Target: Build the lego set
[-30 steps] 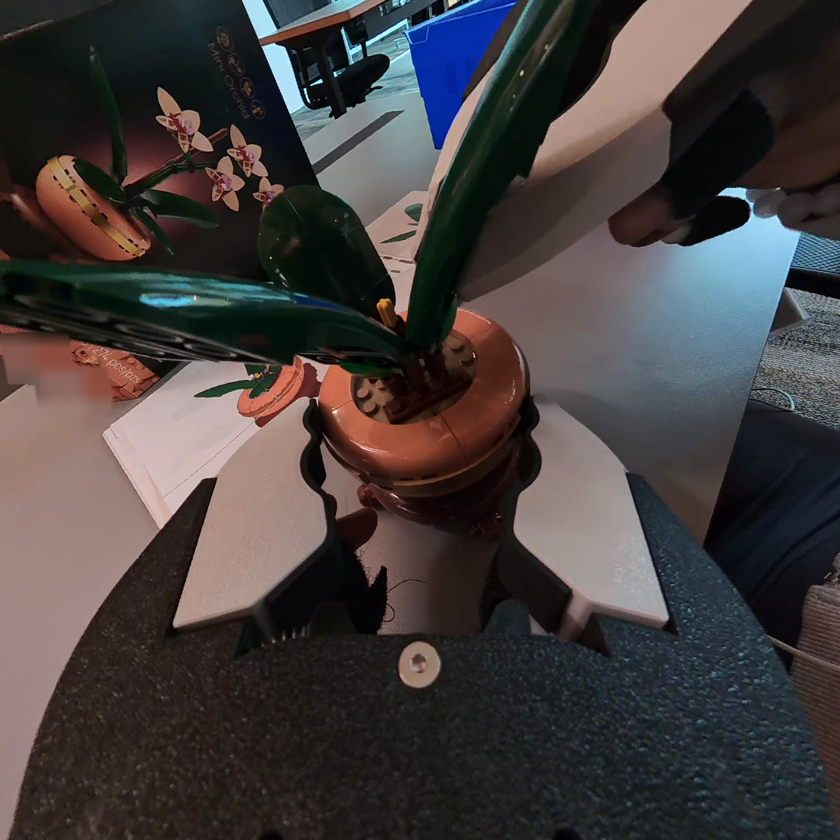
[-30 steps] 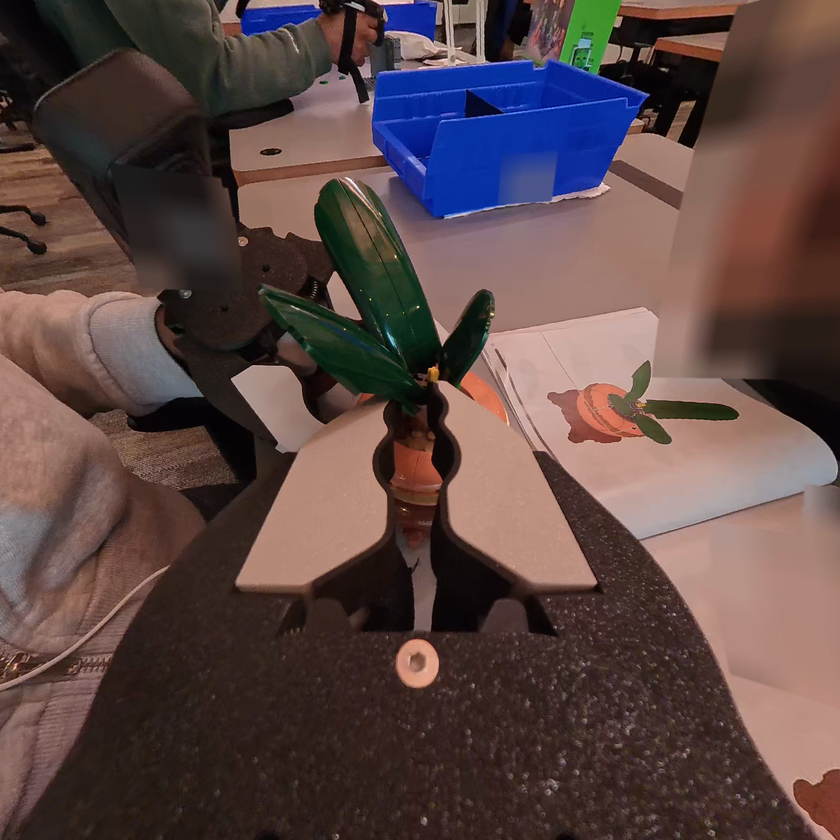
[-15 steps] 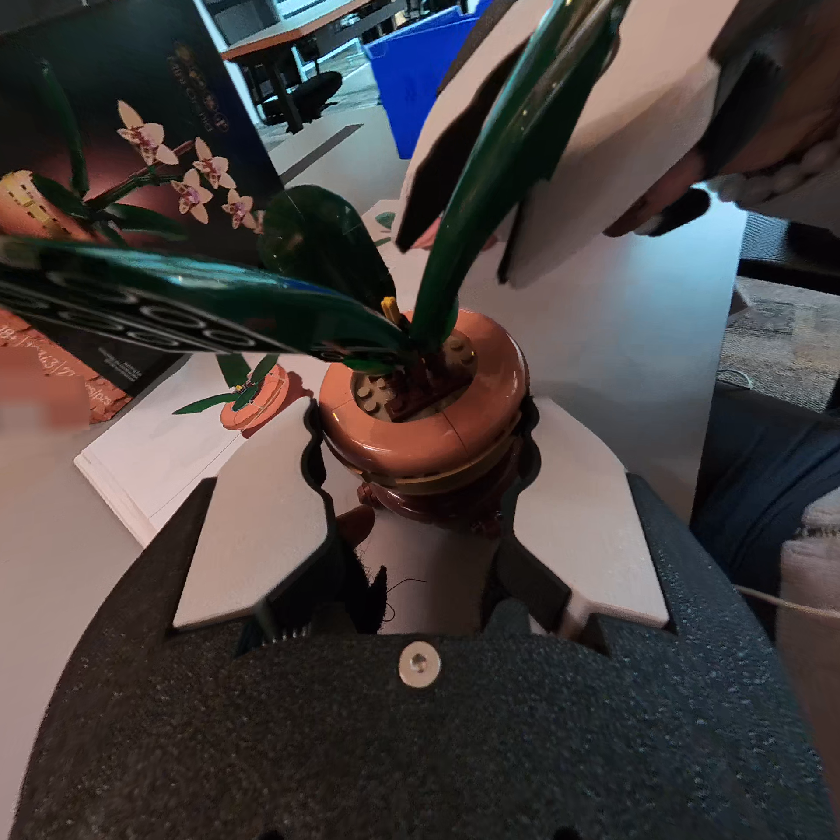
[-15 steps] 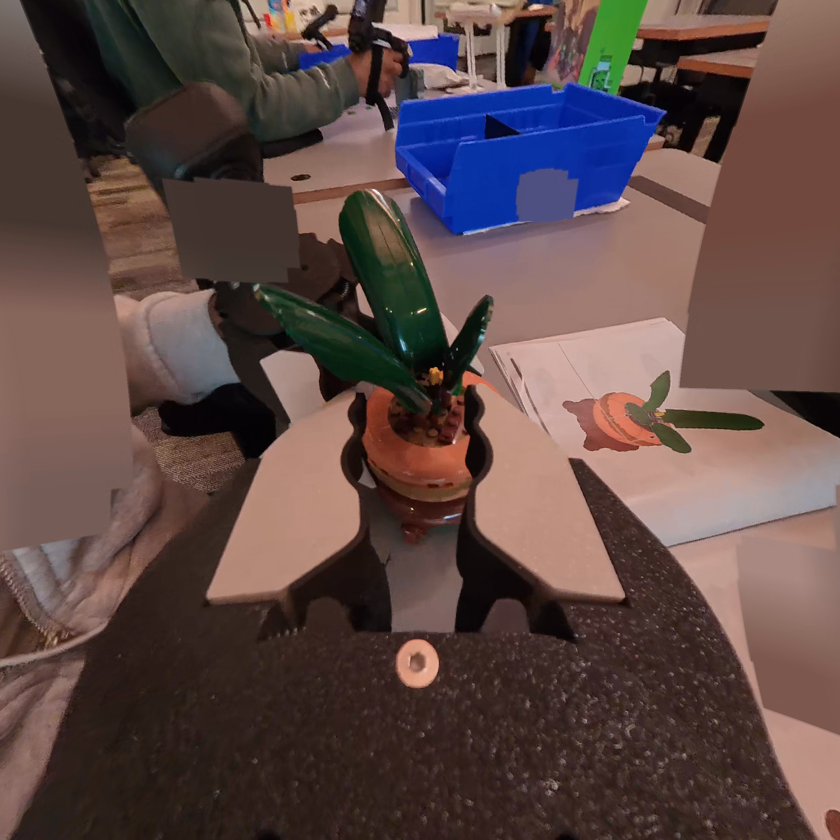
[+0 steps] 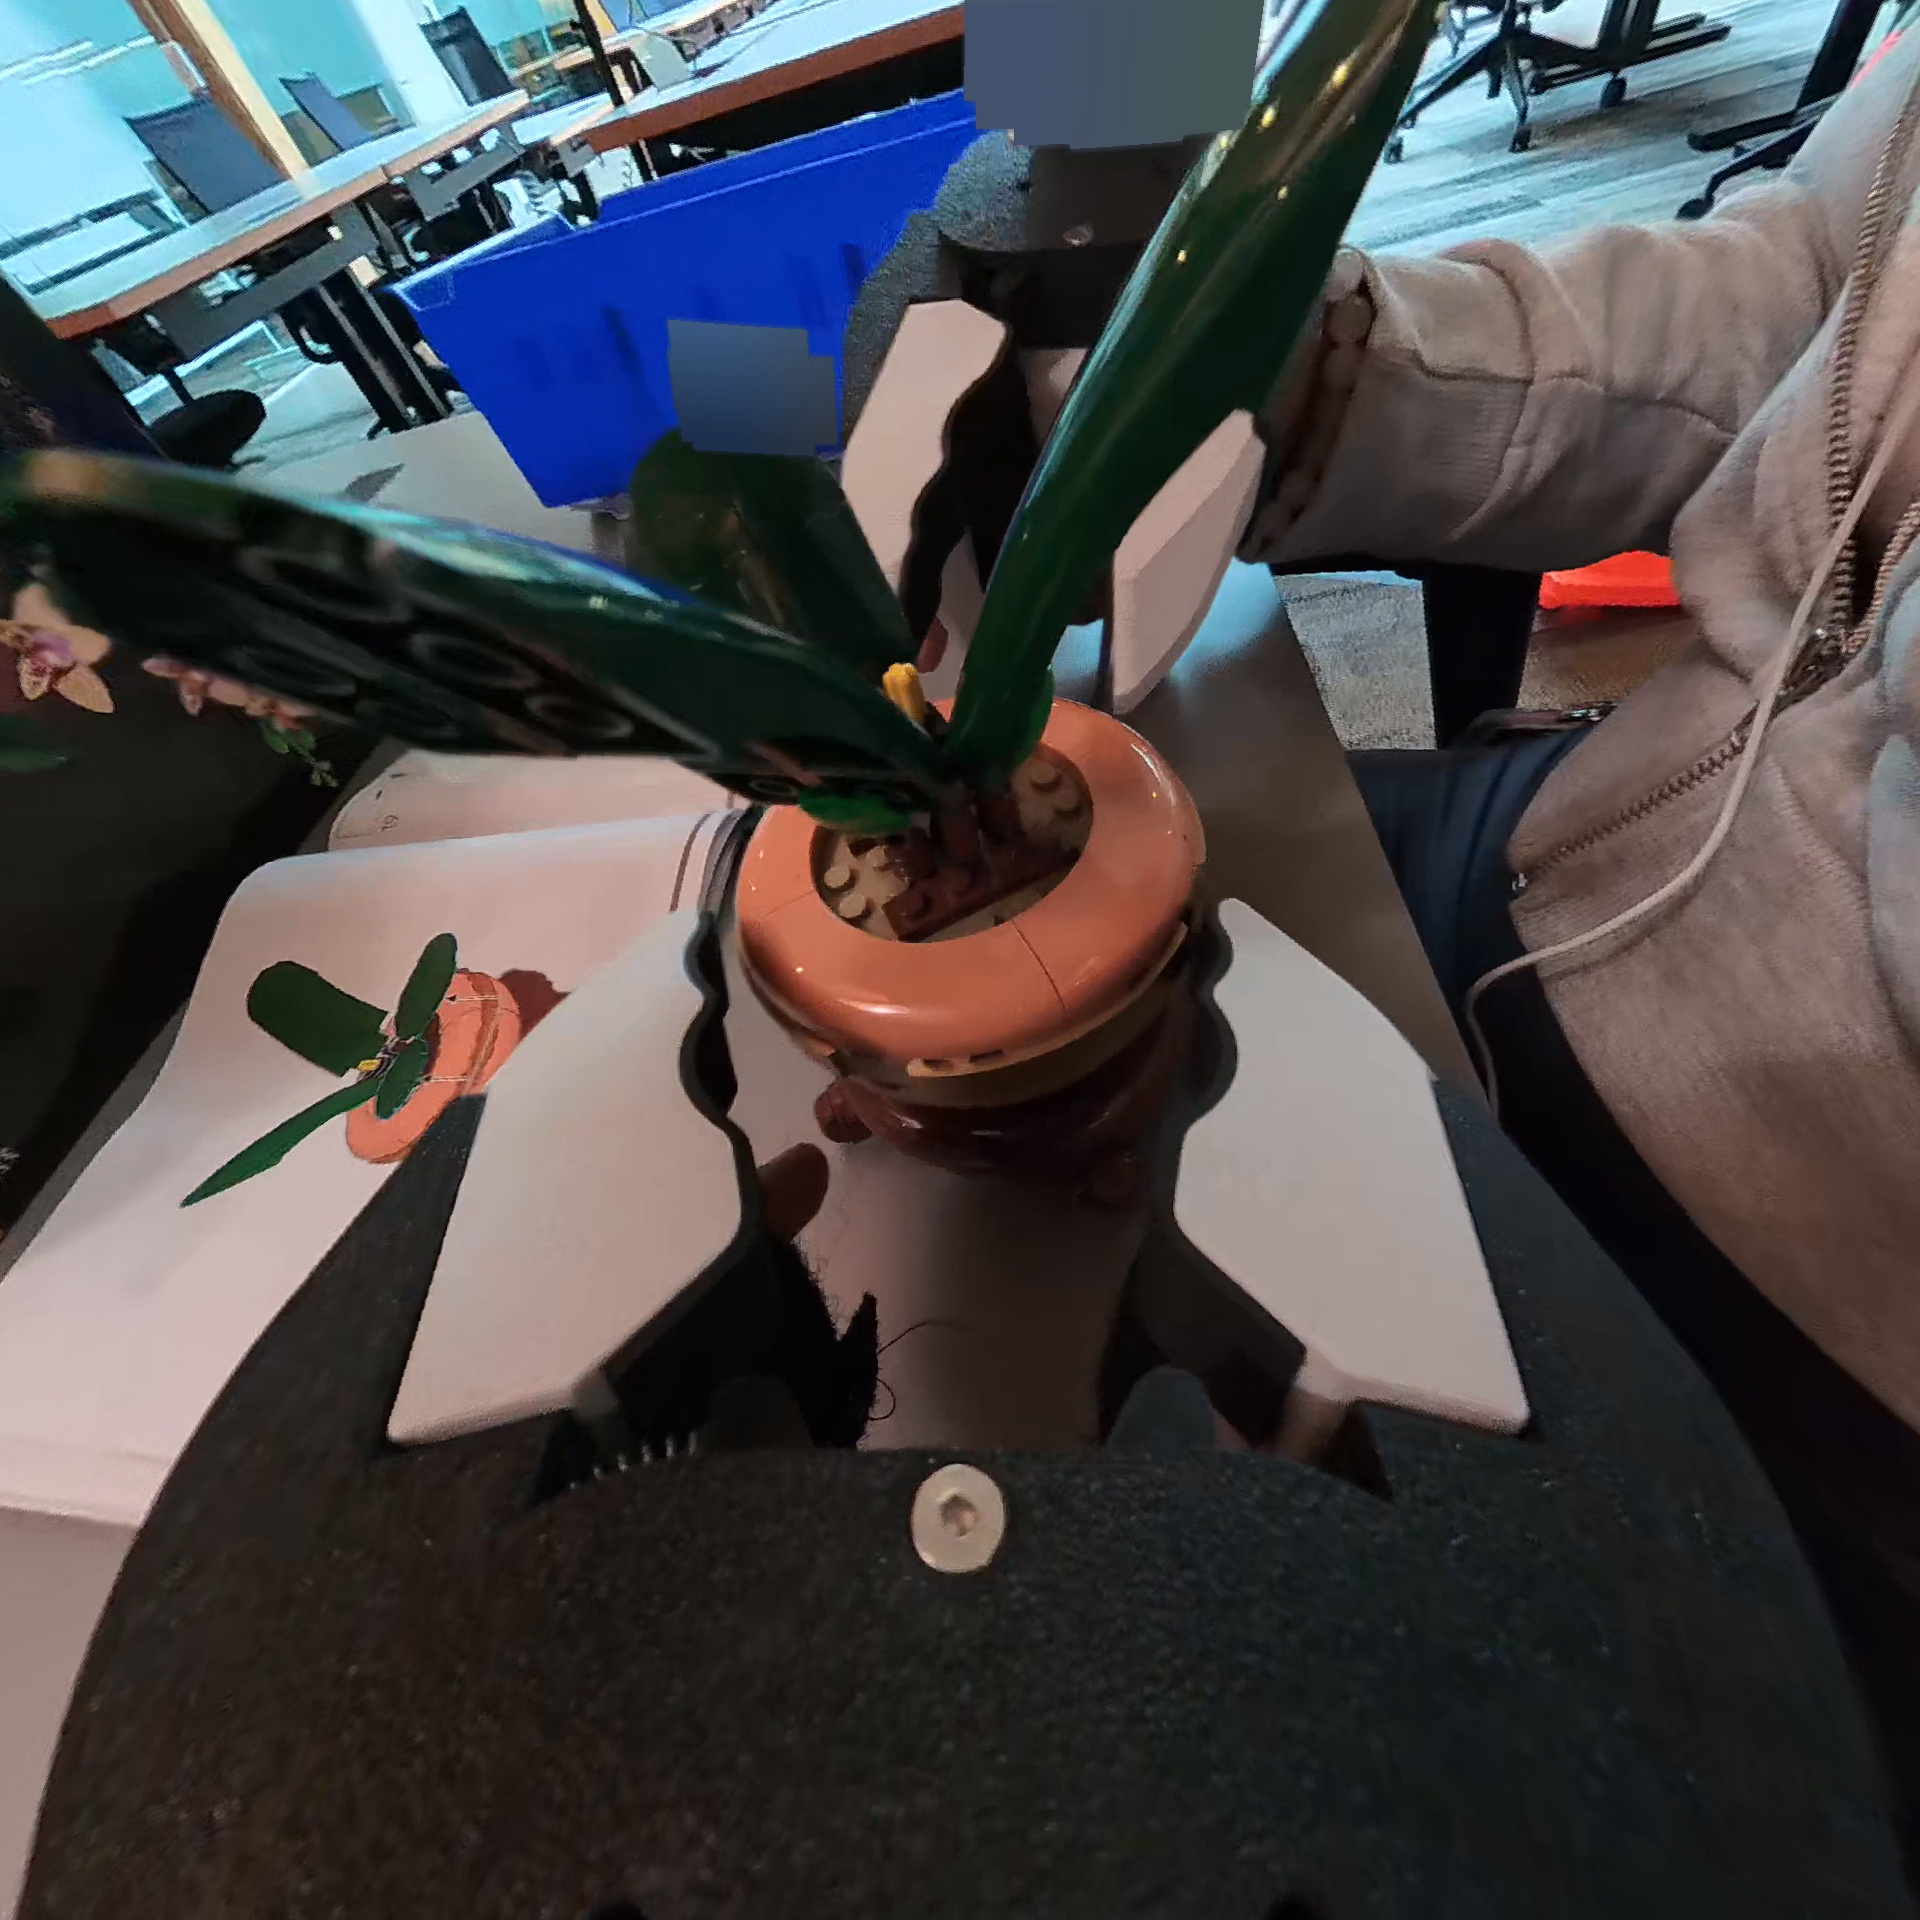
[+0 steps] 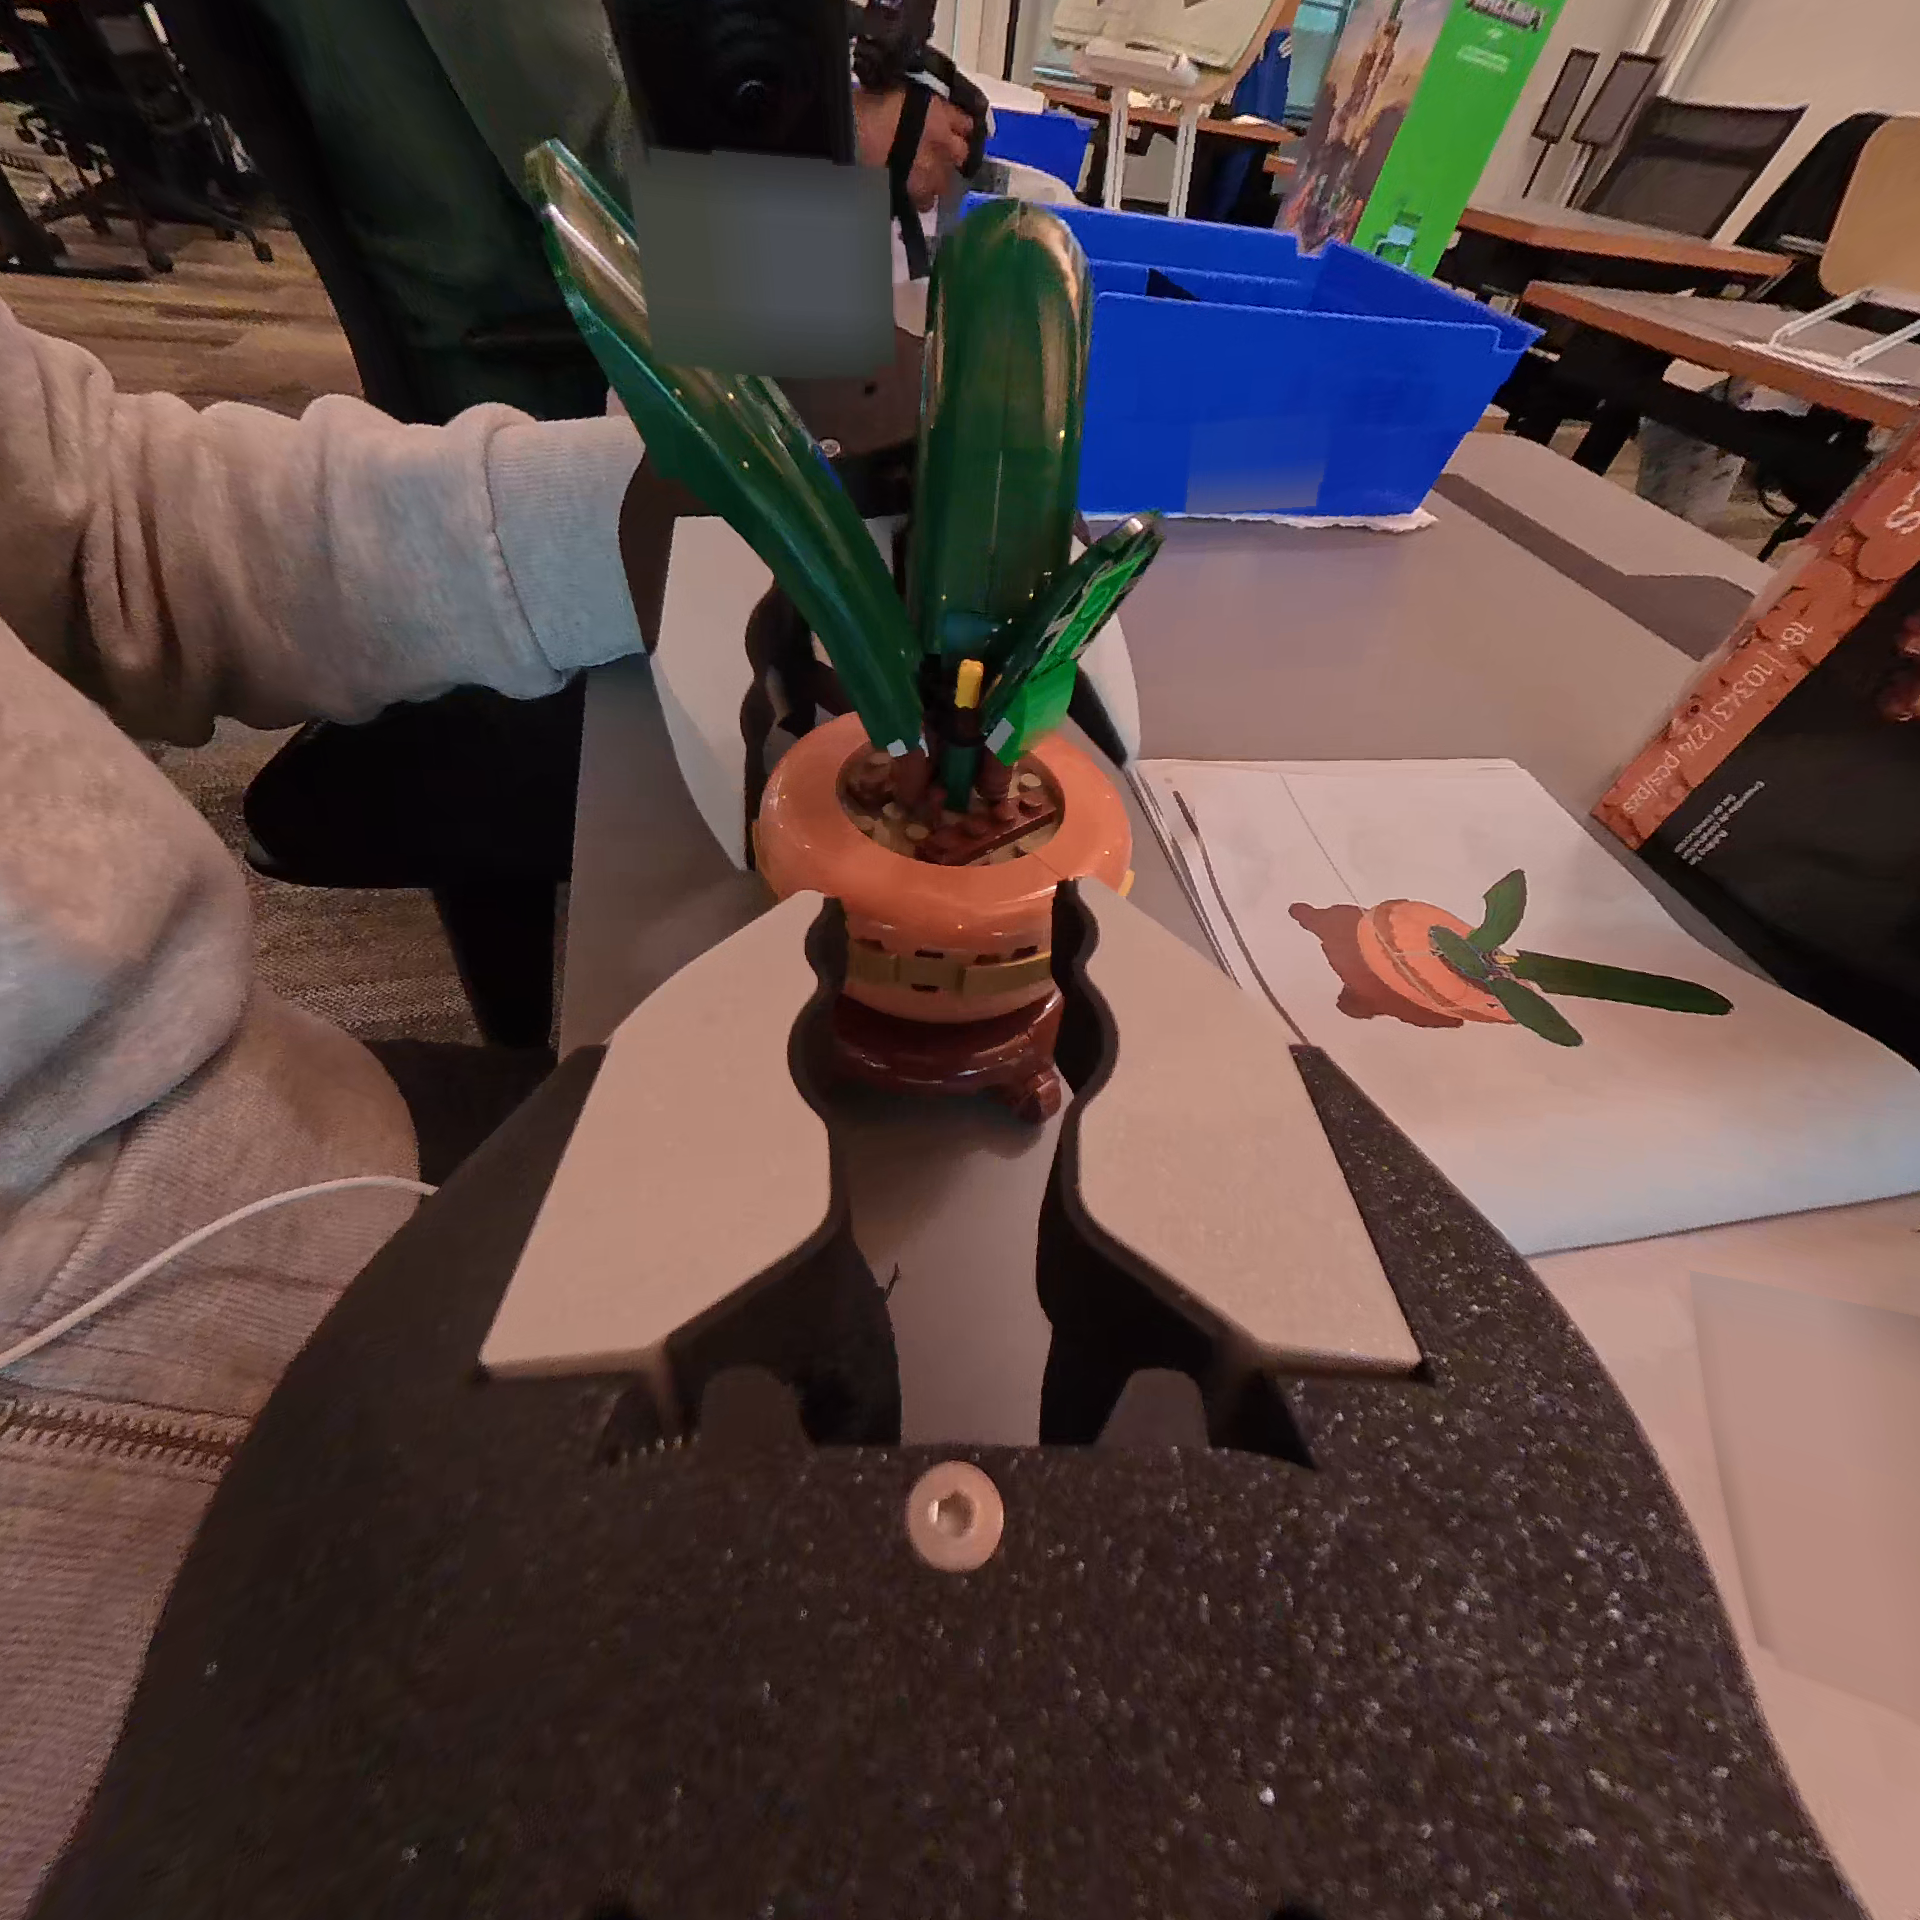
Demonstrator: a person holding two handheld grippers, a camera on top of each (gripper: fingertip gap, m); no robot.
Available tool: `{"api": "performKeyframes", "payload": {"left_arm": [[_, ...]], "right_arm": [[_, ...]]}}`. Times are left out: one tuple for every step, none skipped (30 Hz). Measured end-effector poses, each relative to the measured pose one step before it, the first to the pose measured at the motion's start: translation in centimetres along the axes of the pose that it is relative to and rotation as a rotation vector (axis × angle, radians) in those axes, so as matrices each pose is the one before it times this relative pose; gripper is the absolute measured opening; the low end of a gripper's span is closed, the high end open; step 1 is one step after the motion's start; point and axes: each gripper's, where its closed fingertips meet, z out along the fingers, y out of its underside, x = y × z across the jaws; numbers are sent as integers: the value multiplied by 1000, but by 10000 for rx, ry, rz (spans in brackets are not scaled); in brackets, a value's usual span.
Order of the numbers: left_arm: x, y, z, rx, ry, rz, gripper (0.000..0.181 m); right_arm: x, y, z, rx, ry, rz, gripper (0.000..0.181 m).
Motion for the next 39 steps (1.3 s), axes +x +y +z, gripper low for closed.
{"api": "performKeyframes", "payload": {"left_arm": [[-146,-92,-376,136,-132,-29,88],[-202,-133,-455,177,-215,-79,89],[-322,-113,-532,130,-332,-136,90],[-330,-45,-528,43,-410,-167,90],[-279,-7,-467,-29,-461,-204,90],[-102,34,-313,-104,-449,-217,91],[158,52,-146,-148,-367,-137,90],[200,65,26,-162,-393,-30,88],[240,151,199,-214,-357,48,86],[403,312,307,-297,-154,103,84],[402,392,370,-320,-28,125,82],[290,375,352,-298,40,153,79],[156,264,285,-216,97,166,77],[47,67,171,-51,152,112,74],[-27,0,55,52,232,52,74],[-61,37,-32,50,278,21,74],[-40,65,-62,36,279,26,74],[-59,67,-53,37,245,52,74],[-72,45,-34,44,222,58,74],[-57,34,-13,43,248,29,74],[-31,38,-34,34,258,10,74],[-84,72,-82,8,225,10,73],[-133,137,-148,-18,168,-31,73],[-196,131,-207,8,73,-86,72],[-193,37,-268,63,-6,-102,72],[-143,-75,-316,102,-64,-122,72],[-103,-123,-319,89,-142,-144,72],[-91,-151,-293,63,-208,-151,73],[29,-221,-211,76,-208,-139,73],[84,-259,-109,85,-230,-103,75],[-37,-122,-4,17,-326,-21,76],[-101,43,56,-72,-351,73,77],[-41,172,51,-136,-259,114,79],[-45,259,-5,-186,-205,77,79],[-111,338,-108,-231,-191,10,79],[-108,422,-234,-264,-144,-31,78],[-36,461,-389,-264,-83,-83,79],[205,440,-518,-233,60,-146,79],[604,352,-627,-166,283,-200,80]], "right_arm": [[169,-119,-419,79,76,53,38],[253,-174,-586,88,83,80,38],[328,-66,-674,11,88,73,36],[275,115,-607,-94,43,48,33],[163,367,-411,-265,-21,49,28],[-71,545,-105,-366,-112,0,25],[-140,454,178,-273,-76,-65,24],[-81,204,414,-80,32,-104,24],[-216,3,526,55,-32,-97,24],[-300,21,543,18,-105,-28,25],[-263,129,490,-69,-105,27,25],[-169,150,400,-86,-54,57,24],[-180,88,299,-13,-48,91,25],[-40,-78,144,125,45,128,24],[-56,-59,29,131,8,176,24],[-236,-69,24,128,-120,186,24],[-308,-76,-18,54,-139,99,20],[-375,-178,26,104,-138,51,18],[-426,-208,99,121,-141,47,15],[-428,-102,194,27,-148,73,15],[-373,72,234,-123,-150,60,16],[-202,242,79,-241,-101,-12,20],[239,396,-207,-315,126,-5,23],[663,419,-560,-274,304,46,24],[880,355,-856,-149,348,129,25],[1147,349,-1067,-82,438,278,25],[1375,444,-1105,-173,510,379,25],[1405,642,-959,-360,476,376,25],[1288,696,-677,-475,422,340,25],[997,673,-321,-548,324,320,25],[551,592,66,-597,138,231,30],[219,418,378,-569,51,173,35],[85,264,556,-542,67,81,39],[131,11,628,-419,171,52,40],[53,-250,627,-261,149,-17,41],[-8,-420,562,-154,102,-51,41],[195,-365,468,-217,203,7,41],[174,-203,417,-322,172,18,42],[170,-17,398,-434,155,78,44]]}}
